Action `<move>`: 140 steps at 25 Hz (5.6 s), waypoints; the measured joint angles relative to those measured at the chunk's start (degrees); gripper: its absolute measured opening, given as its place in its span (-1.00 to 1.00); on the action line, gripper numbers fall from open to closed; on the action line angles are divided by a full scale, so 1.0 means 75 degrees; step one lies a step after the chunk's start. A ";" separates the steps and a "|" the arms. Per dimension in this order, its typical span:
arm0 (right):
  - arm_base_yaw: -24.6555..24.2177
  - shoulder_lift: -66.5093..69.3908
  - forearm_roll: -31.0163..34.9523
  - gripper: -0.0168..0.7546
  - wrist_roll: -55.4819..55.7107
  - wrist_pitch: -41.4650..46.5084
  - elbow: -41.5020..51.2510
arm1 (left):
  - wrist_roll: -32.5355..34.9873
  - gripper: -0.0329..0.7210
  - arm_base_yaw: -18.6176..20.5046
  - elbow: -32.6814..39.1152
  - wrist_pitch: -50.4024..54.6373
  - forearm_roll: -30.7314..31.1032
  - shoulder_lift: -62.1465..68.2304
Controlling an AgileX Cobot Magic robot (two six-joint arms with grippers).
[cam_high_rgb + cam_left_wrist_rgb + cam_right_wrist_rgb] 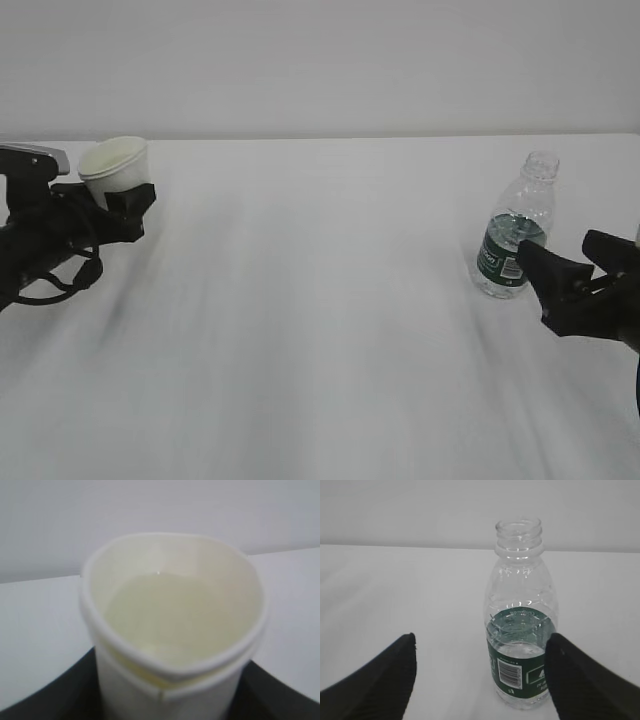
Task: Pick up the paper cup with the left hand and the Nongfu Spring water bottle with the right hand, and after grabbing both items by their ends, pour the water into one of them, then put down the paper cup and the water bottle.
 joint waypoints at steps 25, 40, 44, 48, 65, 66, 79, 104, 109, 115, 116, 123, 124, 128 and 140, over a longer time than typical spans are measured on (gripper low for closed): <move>0.0000 0.0000 -0.0163 0.58 0.0019 0.0000 0.0000 | 0.0040 0.26 0.0000 -0.0108 -0.0001 0.0135 0.0758; 0.0000 0.0000 -0.0166 0.58 0.0019 0.0000 0.0000 | 0.0052 0.48 0.0000 -0.0108 -0.0001 0.0570 0.0758; 0.0000 0.0000 -0.0179 0.58 0.0019 0.0000 0.0000 | 0.0052 0.49 0.0000 -0.0108 -0.0001 0.0570 0.0758; 0.0000 0.0000 -0.0179 0.58 0.0024 0.0000 0.0000 | 0.0052 0.61 0.0000 -0.0108 -0.0106 0.0629 0.0758; 0.0000 0.0000 -0.0196 0.58 0.0024 0.0000 0.0000 | 0.0052 0.70 0.0000 0.0067 -0.0165 0.1189 0.0758; 0.0000 0.0000 -0.0196 0.58 0.0024 0.0000 0.0000 | 0.0052 0.70 0.0000 0.0080 -0.0165 0.1207 0.0758; 0.0000 0.0000 -0.0450 0.58 0.0221 0.0000 0.0000 | 0.0052 0.70 0.0000 0.0857 -0.0165 0.1225 0.0376; 0.0000 -0.1056 -0.0299 0.58 0.0996 0.0000 0.0984 | -0.0781 0.66 -0.0085 0.3411 -0.0165 0.0949 -0.3125; 0.0000 -0.2086 -0.0013 0.58 0.1112 0.0000 0.0867 | -0.1324 0.66 -0.0085 0.3683 -0.0165 0.0949 -0.4463; 0.0000 -0.3174 0.0413 0.58 0.1176 0.0656 0.0128 | -0.1554 0.64 -0.0085 0.3711 -0.0165 0.0533 -0.5948; 0.0000 -0.3317 0.0413 0.58 0.1176 0.0934 -0.0048 | -0.1568 0.62 -0.0085 0.3726 -0.0165 0.0491 -0.6189; 0.0000 -0.4328 0.0413 0.58 0.1191 0.2725 -0.1449 | -0.1941 0.57 -0.0085 0.3741 0.0342 0.0063 -0.7700; 0.0000 -0.4473 0.0397 0.58 0.1191 0.3005 -0.1690 | -0.1995 0.57 -0.0085 0.3711 0.0552 0.0049 -0.7939; 0.0000 -0.5124 0.0229 0.58 0.1191 0.4431 -0.2615 | -0.2119 0.56 -0.0085 0.3361 0.1674 0.0022 -0.8942; 0.0000 -0.7456 -0.0238 0.58 0.1191 0.8302 -0.3844 | -0.2273 0.48 -0.0085 0.2373 0.6179 -0.0008 -1.2101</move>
